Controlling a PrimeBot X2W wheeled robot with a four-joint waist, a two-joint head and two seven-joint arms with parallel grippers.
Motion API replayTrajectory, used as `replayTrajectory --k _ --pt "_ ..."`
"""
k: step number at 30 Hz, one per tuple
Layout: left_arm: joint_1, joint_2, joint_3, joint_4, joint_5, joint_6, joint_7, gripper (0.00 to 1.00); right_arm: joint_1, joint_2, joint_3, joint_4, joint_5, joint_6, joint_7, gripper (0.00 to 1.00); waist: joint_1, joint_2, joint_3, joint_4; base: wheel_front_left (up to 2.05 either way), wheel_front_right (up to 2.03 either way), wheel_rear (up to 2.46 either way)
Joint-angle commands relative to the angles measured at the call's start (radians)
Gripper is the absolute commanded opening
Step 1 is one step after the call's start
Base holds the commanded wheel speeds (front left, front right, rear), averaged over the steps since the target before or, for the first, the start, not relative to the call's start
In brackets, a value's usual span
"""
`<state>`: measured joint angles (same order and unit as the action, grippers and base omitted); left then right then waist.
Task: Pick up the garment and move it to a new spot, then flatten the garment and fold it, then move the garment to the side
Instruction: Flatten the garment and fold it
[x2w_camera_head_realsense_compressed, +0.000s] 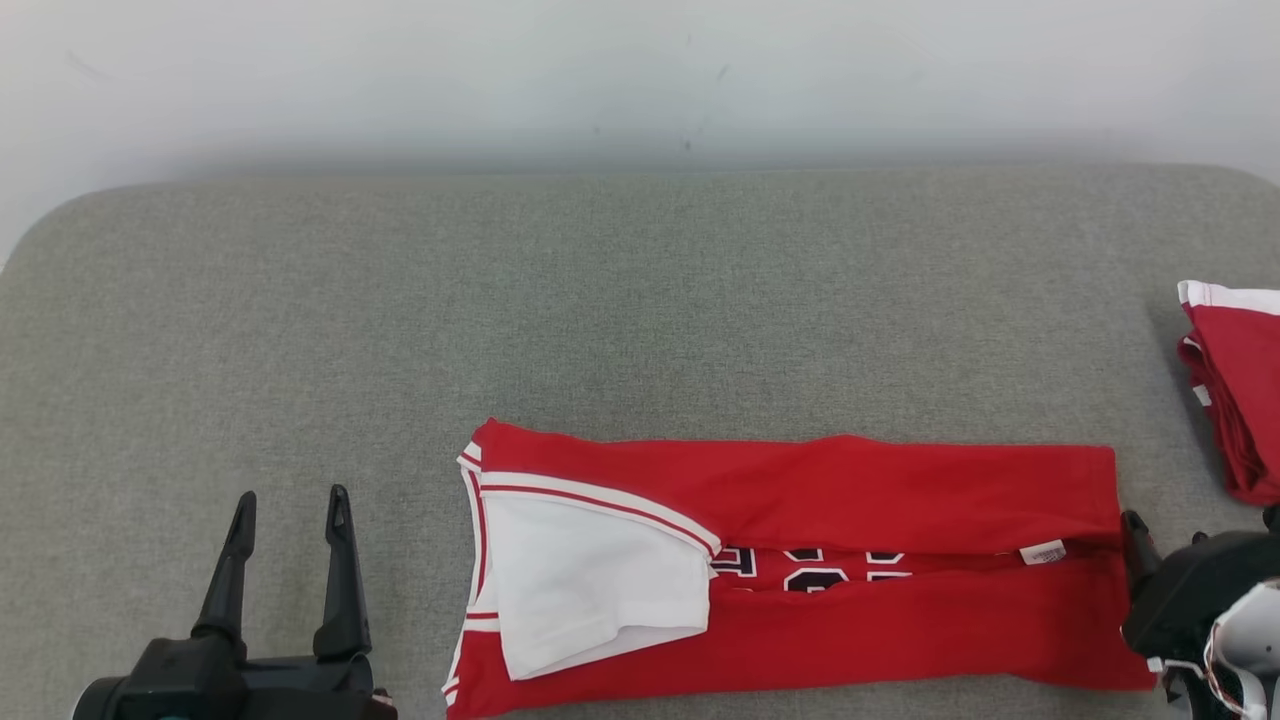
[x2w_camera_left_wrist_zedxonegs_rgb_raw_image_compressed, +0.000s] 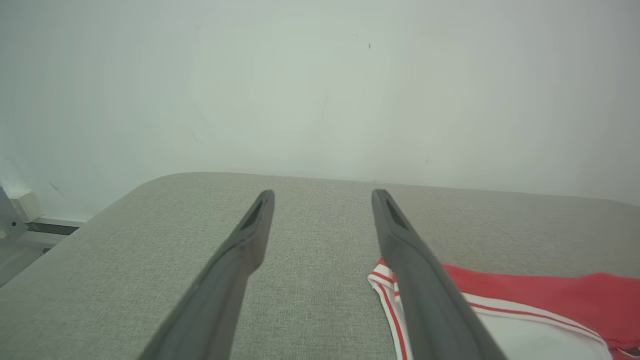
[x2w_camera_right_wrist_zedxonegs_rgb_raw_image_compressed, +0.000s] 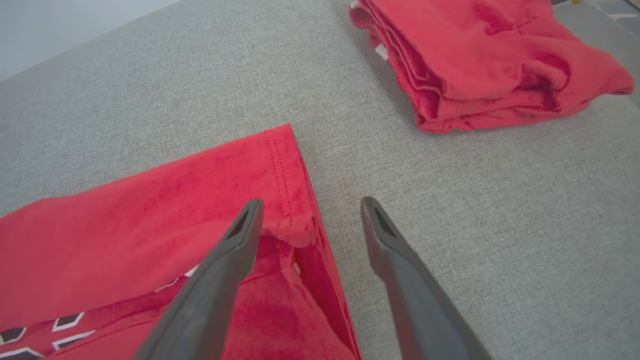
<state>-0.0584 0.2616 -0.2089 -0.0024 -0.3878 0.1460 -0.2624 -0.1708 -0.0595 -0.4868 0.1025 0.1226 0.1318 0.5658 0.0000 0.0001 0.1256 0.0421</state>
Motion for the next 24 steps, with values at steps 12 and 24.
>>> replayTrajectory --k 12,24 --pt "0.036 -0.116 0.170 0.057 0.066 -0.104 -0.003 1.00 -0.076 0.010 -0.038 0.057 -0.070 -0.002 0.091 1.00 0.0000 -0.0001 0.025 0.021 0.00 0.00 0.00" --pt "0.049 -0.169 0.237 0.090 0.132 -0.186 -0.003 1.00 -0.062 0.012 -0.023 0.170 -0.066 -0.002 0.146 1.00 0.0000 -0.0001 0.029 0.026 0.00 0.00 0.00"
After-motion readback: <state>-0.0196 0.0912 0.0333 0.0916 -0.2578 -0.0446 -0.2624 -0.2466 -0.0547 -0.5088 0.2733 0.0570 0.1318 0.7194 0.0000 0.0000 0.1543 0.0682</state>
